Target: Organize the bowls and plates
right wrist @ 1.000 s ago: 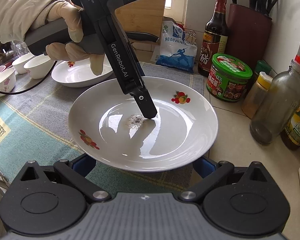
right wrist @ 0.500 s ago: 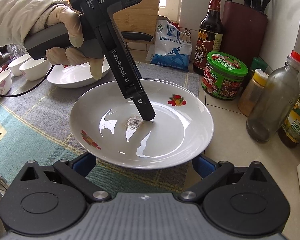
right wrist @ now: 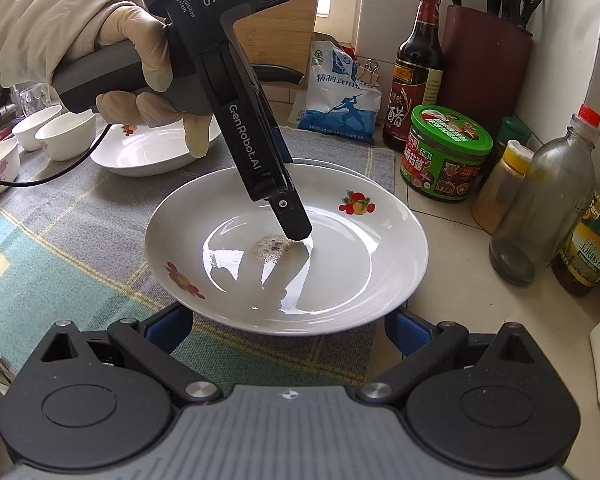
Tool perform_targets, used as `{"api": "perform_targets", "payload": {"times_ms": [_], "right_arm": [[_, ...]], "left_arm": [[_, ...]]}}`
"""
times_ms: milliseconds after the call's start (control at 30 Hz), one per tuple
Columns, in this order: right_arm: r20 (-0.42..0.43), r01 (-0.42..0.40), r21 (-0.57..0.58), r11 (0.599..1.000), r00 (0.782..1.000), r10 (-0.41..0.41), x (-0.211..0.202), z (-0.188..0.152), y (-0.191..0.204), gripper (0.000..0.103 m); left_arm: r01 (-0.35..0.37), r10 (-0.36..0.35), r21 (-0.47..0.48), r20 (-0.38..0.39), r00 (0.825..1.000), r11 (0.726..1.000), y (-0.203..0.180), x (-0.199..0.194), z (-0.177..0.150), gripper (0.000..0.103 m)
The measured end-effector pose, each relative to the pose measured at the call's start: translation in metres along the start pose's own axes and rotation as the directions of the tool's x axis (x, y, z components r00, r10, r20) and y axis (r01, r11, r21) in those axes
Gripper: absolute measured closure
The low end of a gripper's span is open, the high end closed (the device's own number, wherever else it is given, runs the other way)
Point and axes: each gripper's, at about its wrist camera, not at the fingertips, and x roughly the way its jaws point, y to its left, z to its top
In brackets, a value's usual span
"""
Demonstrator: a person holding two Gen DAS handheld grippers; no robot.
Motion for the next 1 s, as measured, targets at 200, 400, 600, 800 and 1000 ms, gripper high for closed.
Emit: {"api": "perform_targets", "payload": {"times_ms": [200, 400, 600, 800, 1000], "right_arm": [[-0.001, -0.002, 0.001, 1.000, 1.000, 0.002, 0.001, 0.001, -0.002, 0.000], [-0.013, 0.003, -0.002, 1.000, 1.000, -0.003, 0.002, 0.002, 0.000, 0.000], [-0.047, 0.019, -0.012, 1.000, 0.999, -0.019, 0.006, 0.006, 0.001, 0.000], [-0.049, 0.030, 0.000, 1.000, 0.998, -0.030, 0.005, 0.006, 0.002, 0.000], [-0.037, 0.035, 0.001, 0.999, 0.999, -0.034, -0.001, 0.005, 0.005, 0.000]], "left_arm": [[-0.001, 0.001, -0.002, 0.002, 1.000, 1.000, 0.001, -0.002, 0.000, 0.023], [-0.006, 0.006, -0.001, 0.005, 1.000, 1.000, 0.001, -0.002, 0.000, 0.023], [-0.022, 0.022, -0.003, 0.013, 1.000, 1.000, 0.000, -0.006, 0.000, 0.022], [-0.044, 0.044, -0.009, 0.026, 0.999, 0.999, -0.001, -0.009, -0.003, 0.022], [-0.102, 0.102, 0.001, 0.054, 0.993, 0.995, -0.004, -0.015, -0.009, 0.021]]}}
